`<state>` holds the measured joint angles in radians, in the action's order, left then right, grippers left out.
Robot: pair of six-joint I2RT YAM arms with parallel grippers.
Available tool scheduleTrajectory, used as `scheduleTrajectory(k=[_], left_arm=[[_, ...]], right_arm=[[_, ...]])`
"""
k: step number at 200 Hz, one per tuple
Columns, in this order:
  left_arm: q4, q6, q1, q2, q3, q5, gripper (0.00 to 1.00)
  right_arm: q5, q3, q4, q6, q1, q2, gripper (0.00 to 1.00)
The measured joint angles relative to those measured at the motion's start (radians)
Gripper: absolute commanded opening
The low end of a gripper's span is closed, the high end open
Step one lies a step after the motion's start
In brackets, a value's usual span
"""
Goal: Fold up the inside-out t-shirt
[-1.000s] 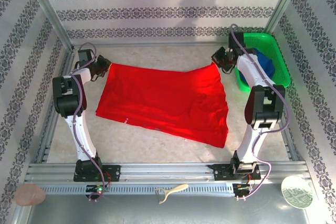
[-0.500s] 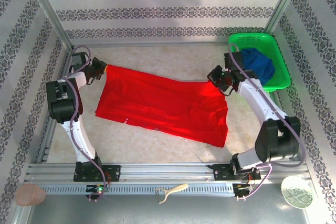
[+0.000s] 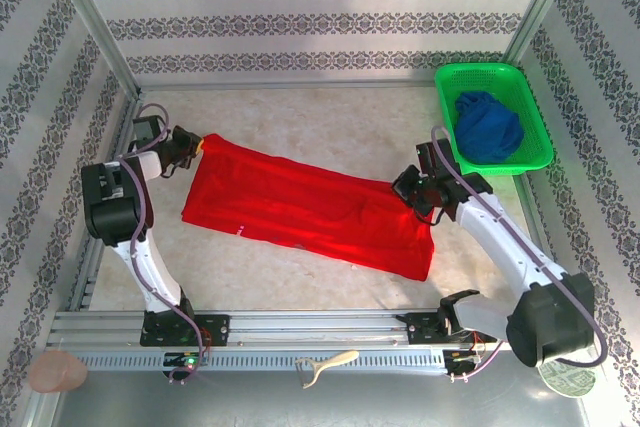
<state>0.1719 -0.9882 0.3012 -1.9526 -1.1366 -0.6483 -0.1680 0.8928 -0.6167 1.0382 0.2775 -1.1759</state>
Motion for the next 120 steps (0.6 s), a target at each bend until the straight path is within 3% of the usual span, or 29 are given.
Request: scheduleTrajectory(k=[75, 80, 88, 102, 110, 120], left_arm=[[0.03, -0.008, 0.002, 0.084, 0.135, 0.001, 0.0], [0.033, -0.008, 0.002, 0.084, 0.143, 0.001, 0.0], [0.038, -0.009, 0.002, 0.084, 0.158, 0.001, 0.0], [0.047, -0.011, 0.004, 0.084, 0.187, 0.001, 0.25], [0.051, -0.014, 0.008, 0.084, 0.205, 0.002, 0.39], [0.053, -0.016, 0.015, 0.088, 0.229, 0.006, 0.49]], right_arm=[[0.022, -0.101, -0.031, 0.049, 0.04, 0.071, 0.0], [0.023, -0.11, -0.031, 0.052, 0.042, 0.071, 0.06], [0.025, -0.123, -0.032, 0.056, 0.048, 0.07, 0.24], [0.032, -0.145, -0.041, 0.067, 0.058, 0.07, 0.42], [0.042, -0.159, -0.054, 0.079, 0.061, 0.073, 0.46], [0.054, -0.173, -0.071, 0.083, 0.061, 0.084, 0.47]])
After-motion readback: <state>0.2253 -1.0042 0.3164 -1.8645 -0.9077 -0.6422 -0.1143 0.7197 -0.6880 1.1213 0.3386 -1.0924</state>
